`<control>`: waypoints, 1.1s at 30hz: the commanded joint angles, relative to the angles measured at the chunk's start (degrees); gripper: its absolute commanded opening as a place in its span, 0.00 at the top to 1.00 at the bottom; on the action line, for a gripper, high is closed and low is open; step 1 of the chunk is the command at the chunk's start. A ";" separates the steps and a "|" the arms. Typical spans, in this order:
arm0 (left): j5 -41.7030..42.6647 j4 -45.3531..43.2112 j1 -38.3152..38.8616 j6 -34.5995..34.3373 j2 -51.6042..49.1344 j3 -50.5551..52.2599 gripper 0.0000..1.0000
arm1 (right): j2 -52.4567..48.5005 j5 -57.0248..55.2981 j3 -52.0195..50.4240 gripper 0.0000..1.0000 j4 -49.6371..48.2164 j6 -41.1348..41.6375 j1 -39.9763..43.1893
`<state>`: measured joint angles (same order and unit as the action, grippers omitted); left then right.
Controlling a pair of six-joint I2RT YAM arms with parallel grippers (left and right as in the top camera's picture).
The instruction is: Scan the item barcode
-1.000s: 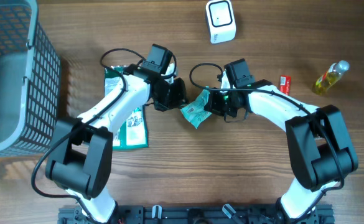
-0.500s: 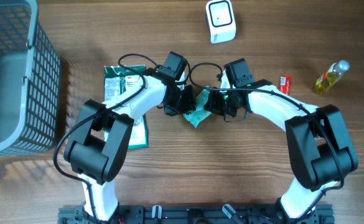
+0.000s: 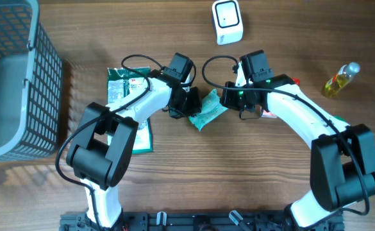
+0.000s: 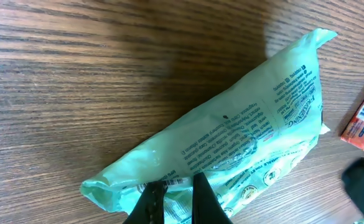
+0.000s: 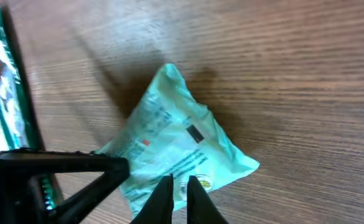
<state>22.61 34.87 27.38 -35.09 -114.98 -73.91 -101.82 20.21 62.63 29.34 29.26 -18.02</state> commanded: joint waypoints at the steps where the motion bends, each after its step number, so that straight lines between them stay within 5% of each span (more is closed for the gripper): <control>1: -8.61 -0.90 -0.59 -0.35 -4.39 0.83 0.96 | -4.39 -1.38 -3.67 0.94 -3.72 -0.59 -0.28; 9: -13.77 -0.39 -1.07 -0.26 -4.37 0.81 0.96 | -9.53 -1.77 -7.91 0.95 -11.13 5.64 -0.07; 19: -12.52 4.00 -13.29 2.05 4.46 0.66 0.96 | -9.53 -1.75 -7.91 0.94 -11.45 5.66 -0.07; 25: -0.50 8.46 -8.46 7.93 7.67 0.72 0.96 | -9.53 -1.33 -7.91 0.94 -11.58 5.60 -0.07; 33: 0.09 8.07 2.23 7.67 5.75 0.76 0.96 | -9.53 -1.33 -7.91 0.94 -11.58 5.42 -0.07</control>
<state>21.54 43.64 27.73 -28.69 -108.29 -73.47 -107.04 22.46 57.39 16.99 34.50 -17.63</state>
